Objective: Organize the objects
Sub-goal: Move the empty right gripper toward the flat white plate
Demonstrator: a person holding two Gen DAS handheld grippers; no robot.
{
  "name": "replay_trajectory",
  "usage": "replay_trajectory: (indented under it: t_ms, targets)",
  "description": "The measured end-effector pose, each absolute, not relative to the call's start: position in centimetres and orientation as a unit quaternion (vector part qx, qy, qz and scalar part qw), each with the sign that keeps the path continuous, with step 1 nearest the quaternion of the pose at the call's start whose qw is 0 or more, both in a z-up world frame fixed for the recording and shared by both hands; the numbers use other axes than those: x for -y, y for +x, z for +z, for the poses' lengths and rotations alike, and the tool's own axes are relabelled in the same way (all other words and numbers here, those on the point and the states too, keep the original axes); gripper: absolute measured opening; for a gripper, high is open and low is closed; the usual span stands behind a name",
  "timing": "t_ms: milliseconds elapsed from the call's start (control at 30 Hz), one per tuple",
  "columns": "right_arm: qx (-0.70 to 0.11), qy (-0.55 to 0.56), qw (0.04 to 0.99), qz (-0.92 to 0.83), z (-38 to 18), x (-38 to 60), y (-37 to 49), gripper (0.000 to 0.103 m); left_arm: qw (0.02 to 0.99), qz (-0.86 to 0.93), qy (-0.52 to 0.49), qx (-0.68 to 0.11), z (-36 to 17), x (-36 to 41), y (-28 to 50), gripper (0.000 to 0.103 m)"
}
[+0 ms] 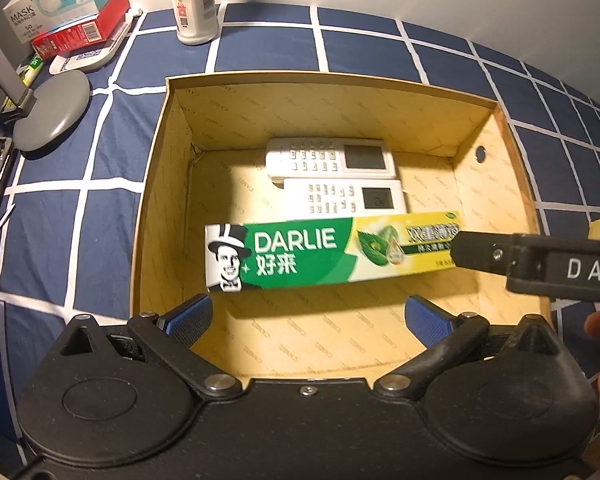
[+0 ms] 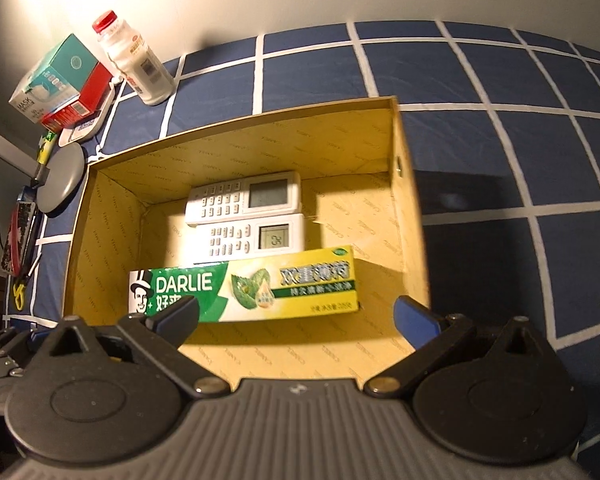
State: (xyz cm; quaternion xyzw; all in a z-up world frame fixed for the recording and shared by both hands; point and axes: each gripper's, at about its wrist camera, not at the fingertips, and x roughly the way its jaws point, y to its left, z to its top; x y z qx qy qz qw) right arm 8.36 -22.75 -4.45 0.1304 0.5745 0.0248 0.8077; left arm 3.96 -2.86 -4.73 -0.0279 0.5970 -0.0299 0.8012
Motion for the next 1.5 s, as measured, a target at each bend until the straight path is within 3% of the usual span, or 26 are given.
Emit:
replay_trajectory:
  t_ms: [767, 1500]
  targets:
    - [-0.574, 0.125, 0.809, 0.021, -3.4, 31.7, 0.2, 0.103, 0.806, -0.009, -0.024, -0.592, -3.7, 11.9, -2.8, 0.103]
    - [-0.629, 0.076, 0.771, 0.061, -8.9, 42.6, -6.4, 0.103, 0.781, 0.027, -0.063, -0.621, -9.0, 23.8, -9.6, 0.103]
